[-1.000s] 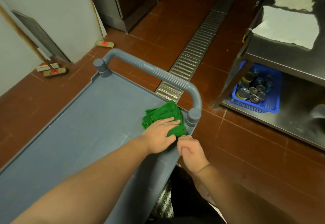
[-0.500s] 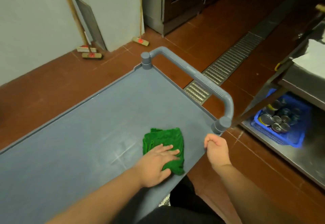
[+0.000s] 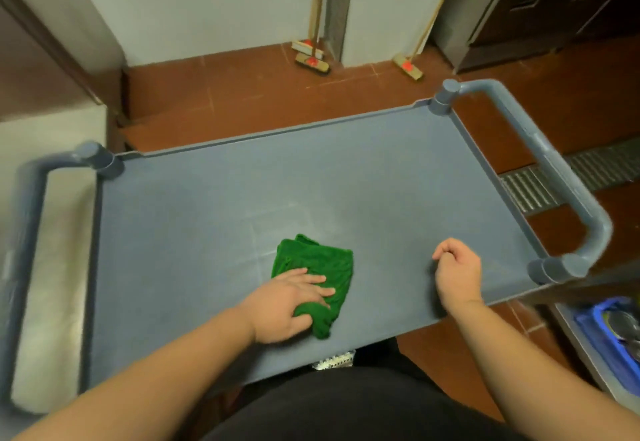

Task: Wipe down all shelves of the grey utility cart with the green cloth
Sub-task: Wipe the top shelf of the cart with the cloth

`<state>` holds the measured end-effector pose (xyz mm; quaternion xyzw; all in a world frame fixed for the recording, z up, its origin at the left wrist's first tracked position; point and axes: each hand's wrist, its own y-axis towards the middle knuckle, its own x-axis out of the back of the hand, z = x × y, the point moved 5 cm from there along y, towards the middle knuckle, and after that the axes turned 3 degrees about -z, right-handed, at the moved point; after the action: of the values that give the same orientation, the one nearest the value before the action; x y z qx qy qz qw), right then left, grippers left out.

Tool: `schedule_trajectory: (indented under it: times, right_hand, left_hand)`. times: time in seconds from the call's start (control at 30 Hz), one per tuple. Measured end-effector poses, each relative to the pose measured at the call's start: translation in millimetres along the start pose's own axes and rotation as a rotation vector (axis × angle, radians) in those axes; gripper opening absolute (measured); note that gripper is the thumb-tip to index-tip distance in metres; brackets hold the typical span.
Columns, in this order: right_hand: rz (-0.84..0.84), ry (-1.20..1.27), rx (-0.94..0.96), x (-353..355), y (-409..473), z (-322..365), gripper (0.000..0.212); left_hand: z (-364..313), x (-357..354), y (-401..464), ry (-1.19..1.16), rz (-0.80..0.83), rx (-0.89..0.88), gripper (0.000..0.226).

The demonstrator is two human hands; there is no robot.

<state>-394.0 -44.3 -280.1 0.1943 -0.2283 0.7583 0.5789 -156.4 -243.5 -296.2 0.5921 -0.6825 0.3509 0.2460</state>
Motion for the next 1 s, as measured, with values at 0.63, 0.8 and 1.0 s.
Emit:
schedule_trajectory:
  times: [0.63, 0.8, 1.0]
  right_hand:
    - [0.736, 0.154, 0.187, -181, -153, 136, 0.033]
    - [0.945, 0.309, -0.052, -196, -185, 153, 0.036]
    - [0.852, 0.356, -0.186, -165, -133, 133, 0.019]
  left_hand:
    - [62, 65, -191, -0.848, -0.856, 0.802, 0.035]
    - [23, 60, -183, -1.658, -1.19, 0.807, 0.033]
    - [-26, 47, -123, -2.02, -1.218, 0.636, 0.044]
